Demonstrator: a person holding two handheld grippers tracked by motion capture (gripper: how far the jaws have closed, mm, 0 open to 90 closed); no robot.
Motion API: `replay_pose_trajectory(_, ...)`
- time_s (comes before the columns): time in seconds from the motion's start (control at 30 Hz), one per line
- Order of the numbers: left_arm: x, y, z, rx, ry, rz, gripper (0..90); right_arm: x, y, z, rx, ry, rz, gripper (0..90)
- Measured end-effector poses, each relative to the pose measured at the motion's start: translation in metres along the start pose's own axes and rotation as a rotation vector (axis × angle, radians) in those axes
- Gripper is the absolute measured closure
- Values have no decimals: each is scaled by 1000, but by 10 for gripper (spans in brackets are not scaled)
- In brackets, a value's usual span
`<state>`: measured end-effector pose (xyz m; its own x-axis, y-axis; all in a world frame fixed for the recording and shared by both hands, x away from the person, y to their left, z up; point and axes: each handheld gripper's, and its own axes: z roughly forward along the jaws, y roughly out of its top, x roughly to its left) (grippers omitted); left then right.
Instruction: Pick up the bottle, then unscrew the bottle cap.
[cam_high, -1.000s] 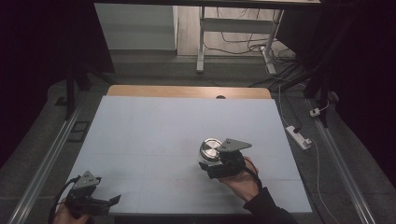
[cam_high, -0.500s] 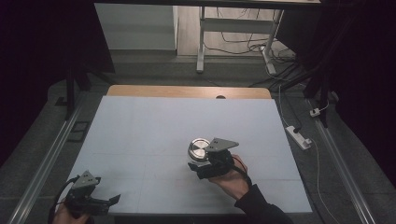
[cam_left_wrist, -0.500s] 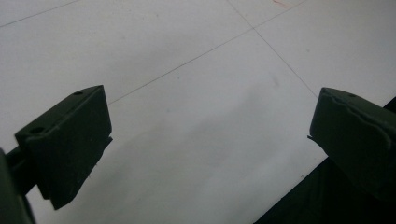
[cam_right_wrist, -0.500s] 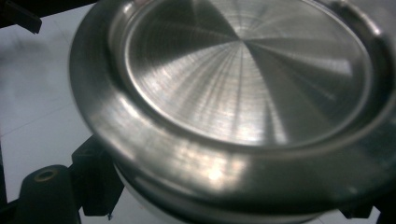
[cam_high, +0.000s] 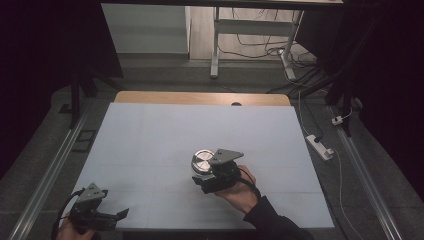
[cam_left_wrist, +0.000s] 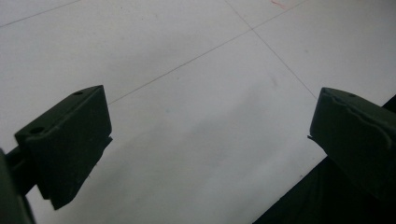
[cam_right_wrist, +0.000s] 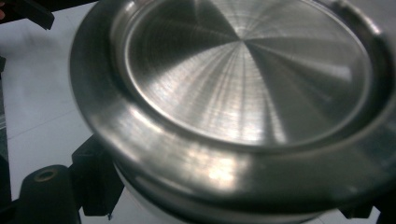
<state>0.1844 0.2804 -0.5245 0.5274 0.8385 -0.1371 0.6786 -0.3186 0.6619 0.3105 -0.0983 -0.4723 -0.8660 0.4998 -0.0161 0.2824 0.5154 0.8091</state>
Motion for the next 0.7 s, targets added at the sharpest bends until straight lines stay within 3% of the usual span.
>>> replay_pose_trajectory(0.27, 4, -1, -2, -17, -18, -27, 0, 2, 2, 2, 1, 5, -4, 154)
replay_pose_trajectory(0.4, 4, 1, -3, -46, -53, -38, 0, 2, 2, 2, -3, 7, -2, 154)
replay_pose_trajectory(0.7, -4, 15, -3, -86, -81, 19, 0, 2, 3, 1, -4, 17, -3, 154)
